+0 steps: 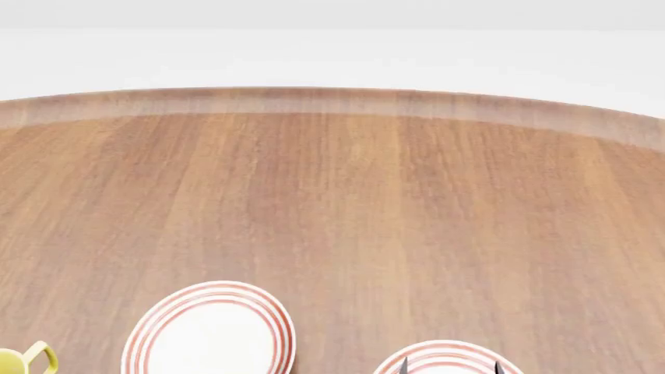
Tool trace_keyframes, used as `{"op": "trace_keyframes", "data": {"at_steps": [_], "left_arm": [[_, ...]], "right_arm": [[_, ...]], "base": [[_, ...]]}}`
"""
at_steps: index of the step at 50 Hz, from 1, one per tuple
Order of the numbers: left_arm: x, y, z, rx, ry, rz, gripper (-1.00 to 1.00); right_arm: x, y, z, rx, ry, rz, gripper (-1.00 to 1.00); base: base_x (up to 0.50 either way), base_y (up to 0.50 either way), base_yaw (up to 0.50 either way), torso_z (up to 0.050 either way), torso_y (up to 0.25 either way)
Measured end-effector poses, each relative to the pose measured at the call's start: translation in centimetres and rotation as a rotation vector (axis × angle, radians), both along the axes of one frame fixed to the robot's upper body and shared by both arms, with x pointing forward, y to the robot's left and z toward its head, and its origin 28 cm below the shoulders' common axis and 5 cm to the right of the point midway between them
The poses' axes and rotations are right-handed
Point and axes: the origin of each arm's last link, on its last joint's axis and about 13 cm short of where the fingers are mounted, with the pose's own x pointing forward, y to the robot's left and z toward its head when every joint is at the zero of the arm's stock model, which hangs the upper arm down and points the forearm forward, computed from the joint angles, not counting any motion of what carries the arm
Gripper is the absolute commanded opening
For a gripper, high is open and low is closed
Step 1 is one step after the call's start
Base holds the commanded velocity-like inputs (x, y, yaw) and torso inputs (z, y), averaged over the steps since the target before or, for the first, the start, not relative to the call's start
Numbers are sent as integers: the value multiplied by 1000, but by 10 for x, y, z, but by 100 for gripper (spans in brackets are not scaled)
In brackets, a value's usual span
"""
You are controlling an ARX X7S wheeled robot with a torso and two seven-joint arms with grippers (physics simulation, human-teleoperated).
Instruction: Put the white mug on the left plate.
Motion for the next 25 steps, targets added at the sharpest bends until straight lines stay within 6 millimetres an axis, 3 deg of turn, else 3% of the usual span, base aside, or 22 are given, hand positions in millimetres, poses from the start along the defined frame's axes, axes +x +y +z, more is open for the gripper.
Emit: {"op": "trace_keyframes", "data": {"at_steps": [14, 25], "left_arm": [[-13, 4, 19, -10, -83, 28, -100], [-18, 7, 20, -13, -132, 47, -100]], "right_arm": [[0, 0, -1, -1, 2, 0, 100], [1, 1, -1, -2, 3, 1, 100]], "base": [[0, 0, 0, 0, 0], [0, 0, 0, 0, 0]]}}
